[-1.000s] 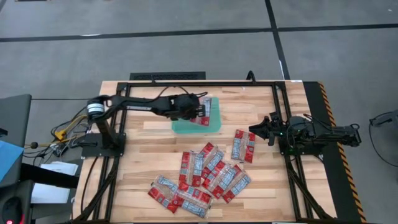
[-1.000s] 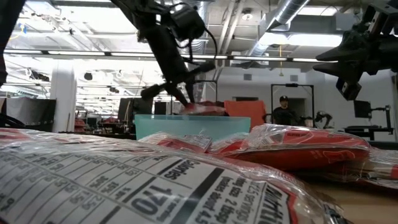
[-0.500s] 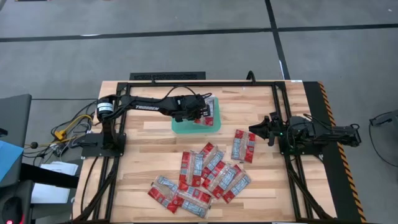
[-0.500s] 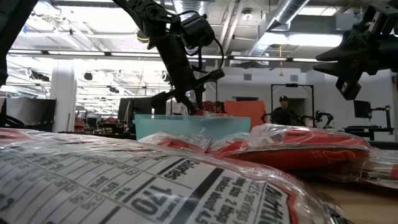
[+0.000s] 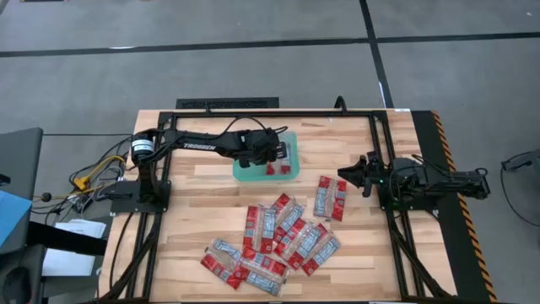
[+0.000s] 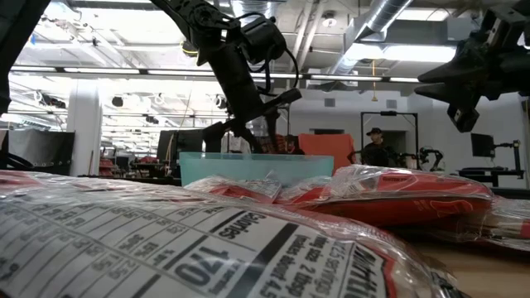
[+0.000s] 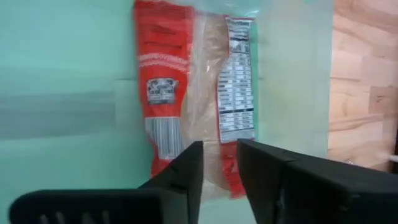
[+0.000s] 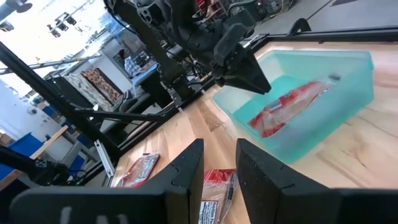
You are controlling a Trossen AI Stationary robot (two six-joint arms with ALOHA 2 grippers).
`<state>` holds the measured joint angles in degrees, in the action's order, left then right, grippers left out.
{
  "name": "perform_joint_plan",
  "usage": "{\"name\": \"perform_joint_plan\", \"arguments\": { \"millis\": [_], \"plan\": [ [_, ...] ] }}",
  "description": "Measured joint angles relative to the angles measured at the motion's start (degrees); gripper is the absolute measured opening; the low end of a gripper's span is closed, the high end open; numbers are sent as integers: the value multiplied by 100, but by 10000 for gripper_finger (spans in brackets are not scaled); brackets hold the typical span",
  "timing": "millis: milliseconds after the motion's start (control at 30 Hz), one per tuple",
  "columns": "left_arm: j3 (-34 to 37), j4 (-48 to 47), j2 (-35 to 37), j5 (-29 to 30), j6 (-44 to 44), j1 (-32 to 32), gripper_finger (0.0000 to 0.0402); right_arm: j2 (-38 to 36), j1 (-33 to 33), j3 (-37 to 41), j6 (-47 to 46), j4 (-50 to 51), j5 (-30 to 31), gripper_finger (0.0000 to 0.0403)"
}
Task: Sort popcorn bags into baskets
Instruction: Put the red popcorn bag into the blue bin
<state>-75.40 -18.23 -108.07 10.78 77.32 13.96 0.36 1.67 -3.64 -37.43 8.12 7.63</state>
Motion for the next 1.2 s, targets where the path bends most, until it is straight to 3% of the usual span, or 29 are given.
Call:
{"name": "perform_joint_plan", "arguments": {
  "millis": [267, 500, 600, 800, 900, 1000, 1067, 1200],
  "plan": [
    [1, 422, 6, -275, -700, 2, 151, 0, -2, 0, -2, 0, -2, 118],
    [2, 1454, 162, -1351, -1870, 7, 174, 59, -2, -150, -313, 515, 5, 113],
    [7, 1662, 350, -1516, -2155, 2, 173, 328, -2, -440, -350, 1267, 5, 103],
    [4, 1712, 808, -2151, -2579, 138, 172, 1304, -2, -1362, 172, 1454, 3, 82],
    [4, 1362, 1190, -2786, -3092, 207, 171, 2002, -2, -1940, 443, 1736, -12, 73],
    [4, 410, 1757, -3332, -3762, 249, 171, 2764, -38, -2457, 717, 2309, -225, 69],
    [-2, -540, 2155, -3267, -3971, 202, 171, 3236, -95, -2687, 792, 2514, -310, 68],
    [0, -2676, 2886, -2411, -4127, -200, 171, 3992, -294, -2852, 831, 2662, -369, 67]
  ]
}}
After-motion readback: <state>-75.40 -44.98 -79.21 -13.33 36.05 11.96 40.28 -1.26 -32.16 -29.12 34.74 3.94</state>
